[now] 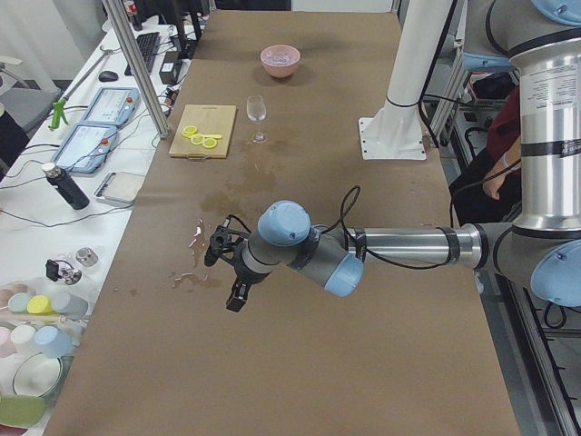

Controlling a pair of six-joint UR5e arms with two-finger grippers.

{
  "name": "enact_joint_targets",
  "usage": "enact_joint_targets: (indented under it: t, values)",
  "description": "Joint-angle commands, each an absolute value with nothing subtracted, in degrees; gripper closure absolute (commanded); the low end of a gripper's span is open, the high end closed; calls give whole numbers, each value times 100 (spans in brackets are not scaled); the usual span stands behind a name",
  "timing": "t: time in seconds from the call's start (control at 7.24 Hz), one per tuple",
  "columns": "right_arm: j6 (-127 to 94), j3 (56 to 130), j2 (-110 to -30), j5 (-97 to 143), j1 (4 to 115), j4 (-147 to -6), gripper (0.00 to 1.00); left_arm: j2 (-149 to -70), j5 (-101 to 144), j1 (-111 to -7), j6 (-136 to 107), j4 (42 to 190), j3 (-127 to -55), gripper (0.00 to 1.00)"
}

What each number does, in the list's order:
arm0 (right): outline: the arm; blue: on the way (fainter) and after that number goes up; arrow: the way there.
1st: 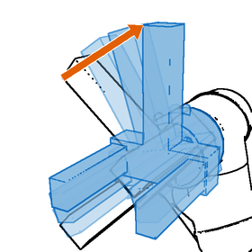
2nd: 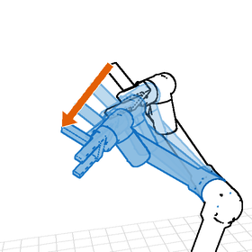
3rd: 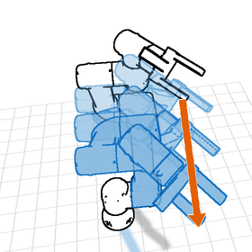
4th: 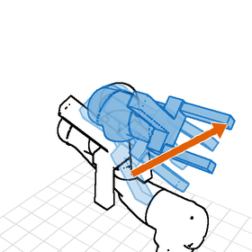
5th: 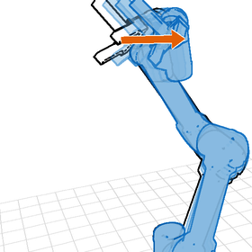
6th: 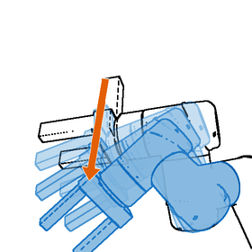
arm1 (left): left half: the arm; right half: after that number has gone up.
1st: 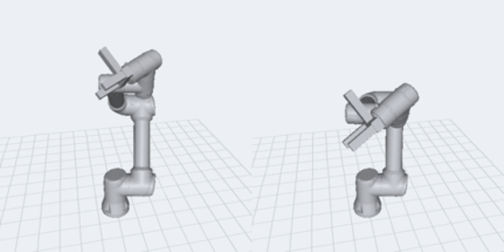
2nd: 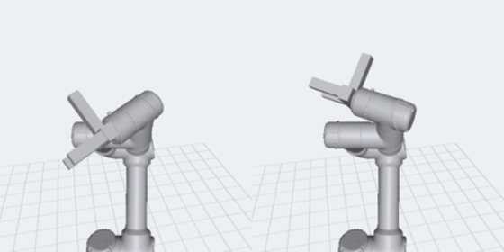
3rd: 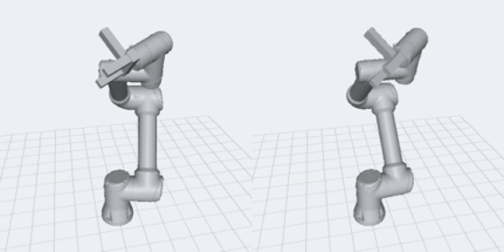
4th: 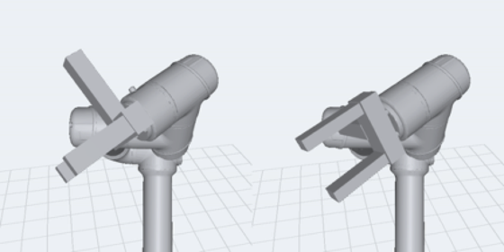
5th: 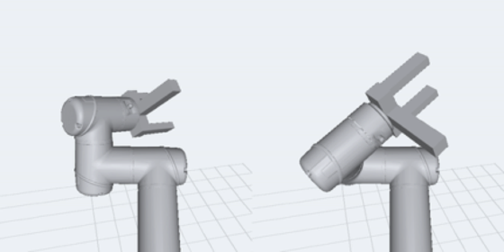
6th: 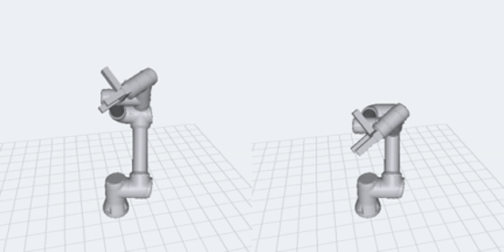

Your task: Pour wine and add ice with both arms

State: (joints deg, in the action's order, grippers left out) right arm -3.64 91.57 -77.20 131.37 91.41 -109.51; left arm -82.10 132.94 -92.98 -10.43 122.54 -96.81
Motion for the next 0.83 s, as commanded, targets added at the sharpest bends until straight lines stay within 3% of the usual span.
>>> enact_joint_targets:
  t: [0.0, 0.28, 0.69]
  values:
    - [-396, 9228, -7699, 13122, 9132, -10942, 0, -8288, 13245, -9290, -1046, 12234, -9589, 2]
    - [-1258, 9770, -7673, 13122, 8687, -10942, 0, -8297, 13245, -9299, -1063, 12226, -9580, 1]
    - [-2546, 9975, -7208, 13148, 7973, -10864, 0, -8332, 13236, -9290, -1274, 12234, -9563, 2]
